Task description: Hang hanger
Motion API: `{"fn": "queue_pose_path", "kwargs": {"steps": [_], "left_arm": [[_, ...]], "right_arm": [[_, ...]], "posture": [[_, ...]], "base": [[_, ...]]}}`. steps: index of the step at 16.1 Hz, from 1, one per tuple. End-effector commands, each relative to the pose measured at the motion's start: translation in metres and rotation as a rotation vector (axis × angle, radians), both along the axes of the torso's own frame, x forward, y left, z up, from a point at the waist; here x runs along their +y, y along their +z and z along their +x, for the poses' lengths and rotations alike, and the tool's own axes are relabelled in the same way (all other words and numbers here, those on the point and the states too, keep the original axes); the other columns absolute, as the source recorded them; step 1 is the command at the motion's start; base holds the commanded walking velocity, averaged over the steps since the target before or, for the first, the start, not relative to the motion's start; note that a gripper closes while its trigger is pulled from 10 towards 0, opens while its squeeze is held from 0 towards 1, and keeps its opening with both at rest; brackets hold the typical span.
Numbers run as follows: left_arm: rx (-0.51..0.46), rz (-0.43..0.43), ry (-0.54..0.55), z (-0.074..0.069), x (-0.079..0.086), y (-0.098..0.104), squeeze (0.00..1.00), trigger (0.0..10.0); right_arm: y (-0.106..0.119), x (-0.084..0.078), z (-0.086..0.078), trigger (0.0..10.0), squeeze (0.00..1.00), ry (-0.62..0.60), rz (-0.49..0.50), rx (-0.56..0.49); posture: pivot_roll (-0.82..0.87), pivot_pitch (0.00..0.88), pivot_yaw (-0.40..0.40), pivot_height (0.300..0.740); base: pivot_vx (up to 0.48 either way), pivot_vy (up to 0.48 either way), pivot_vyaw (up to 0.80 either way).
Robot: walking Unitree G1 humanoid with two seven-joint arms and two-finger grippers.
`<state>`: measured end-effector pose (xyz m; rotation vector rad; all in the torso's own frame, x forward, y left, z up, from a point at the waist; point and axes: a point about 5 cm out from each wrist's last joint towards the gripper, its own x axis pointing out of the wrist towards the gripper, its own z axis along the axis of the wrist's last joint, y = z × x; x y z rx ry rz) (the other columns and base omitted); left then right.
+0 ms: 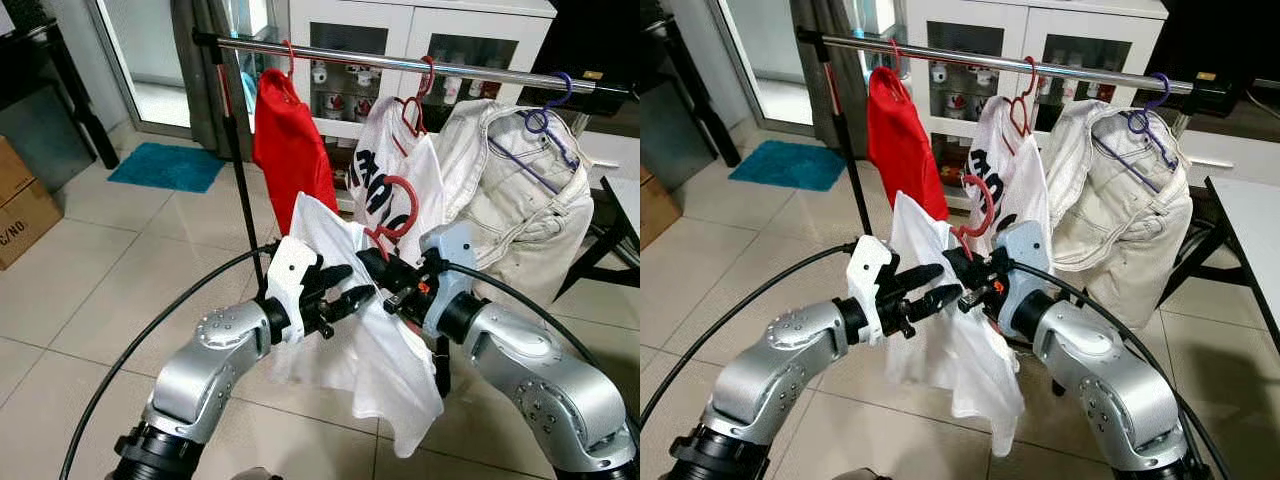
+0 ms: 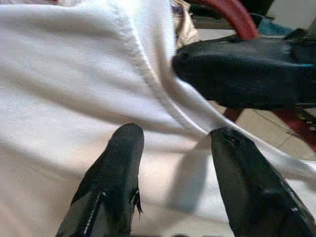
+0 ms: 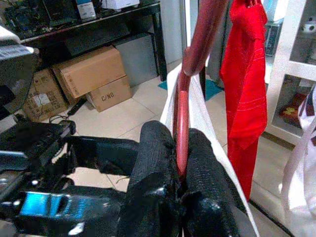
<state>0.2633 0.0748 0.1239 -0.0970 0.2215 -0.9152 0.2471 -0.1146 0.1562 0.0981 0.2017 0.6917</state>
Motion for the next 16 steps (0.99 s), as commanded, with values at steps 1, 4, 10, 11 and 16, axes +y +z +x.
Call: {"fn": "queue_pose_path", "kwargs": {"steps": [1,4,10,11,16], "left_arm": [[-0.023,0.006,0.018,0.004,-0.001,0.002,0.0,0.0],[-0.029,-0.01,-0.003,0.004,-0.005,0.002,0.0,0.0],[-0.03,-0.031,0.022,0.01,-0.005,0.001,0.0,0.0],[-0.034,-0.038,0.023,0.01,-0.004,0.001,0.0,0.0],[-0.025,-0.101,0.056,0.014,-0.001,0.003,0.0,0.0]], "right_arm": [[0.013,0.001,0.001,10.0,0.0,0.012,0.018,-0.051],[0.015,0.002,0.0,10.0,0.0,0.024,0.02,-0.057],[0.016,0.002,0.0,10.0,0.0,0.03,0.025,-0.061],[0.016,0.002,-0.001,10.0,0.0,0.031,0.025,-0.062],[0.015,0.0,0.001,10.0,0.0,0.018,0.016,-0.059]], "posture": [[-0.12,0.0,0.023,0.74],[-0.12,0.0,0.029,0.74],[-0.14,0.0,0.035,0.74],[-0.14,0.0,0.035,0.74],[-0.14,0.0,0.035,0.74]], "base": [[0.0,0.0,0.0],[0.0,0.0,0.0],[0.0,0.0,0.0],[0.0,0.0,0.0],[0.0,0.0,0.0]]}}
